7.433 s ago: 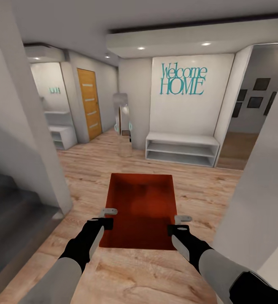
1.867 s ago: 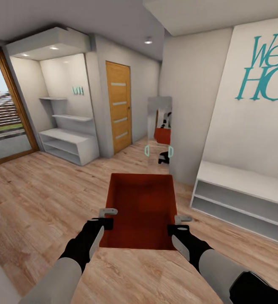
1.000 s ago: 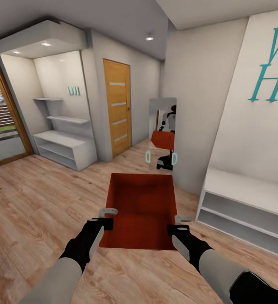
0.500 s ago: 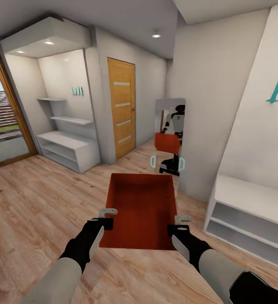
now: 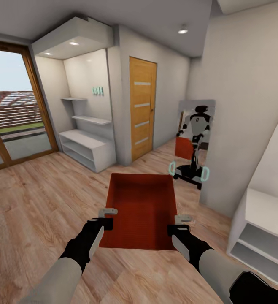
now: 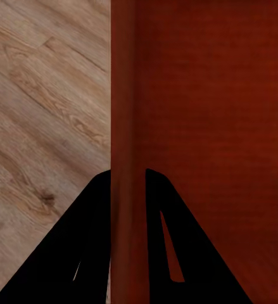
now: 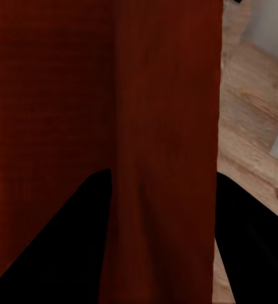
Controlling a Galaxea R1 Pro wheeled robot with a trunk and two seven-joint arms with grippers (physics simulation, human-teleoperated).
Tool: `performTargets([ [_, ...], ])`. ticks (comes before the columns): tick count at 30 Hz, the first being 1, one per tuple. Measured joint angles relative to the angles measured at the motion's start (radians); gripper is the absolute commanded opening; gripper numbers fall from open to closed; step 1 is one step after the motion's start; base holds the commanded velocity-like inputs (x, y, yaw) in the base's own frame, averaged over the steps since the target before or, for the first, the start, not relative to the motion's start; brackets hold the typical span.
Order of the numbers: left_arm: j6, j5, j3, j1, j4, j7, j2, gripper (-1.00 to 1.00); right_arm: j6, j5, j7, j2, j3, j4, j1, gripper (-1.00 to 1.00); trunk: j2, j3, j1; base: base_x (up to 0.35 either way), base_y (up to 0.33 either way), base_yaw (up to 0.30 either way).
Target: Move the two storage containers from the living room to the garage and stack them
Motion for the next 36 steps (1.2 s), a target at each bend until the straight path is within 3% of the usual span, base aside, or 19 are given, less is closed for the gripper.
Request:
performTargets([
  [28, -0.008, -0.005, 0.012, -0.001, 0.026, -0.013, 0.000, -1.00, 0.024, 0.013, -0.003, 0.000, -0.002, 0.001, 0.001, -1.00, 0.000, 0.000, 0.000, 0.322, 0.000, 0.257],
  [36, -0.008, -0.005, 0.012, 0.000, 0.025, -0.013, 0.000, -1.00, 0.023, 0.013, -0.003, 0.000, -0.002, 0.001, 0.001, -1.00, 0.000, 0.000, 0.000, 0.322, 0.000, 0.038],
])
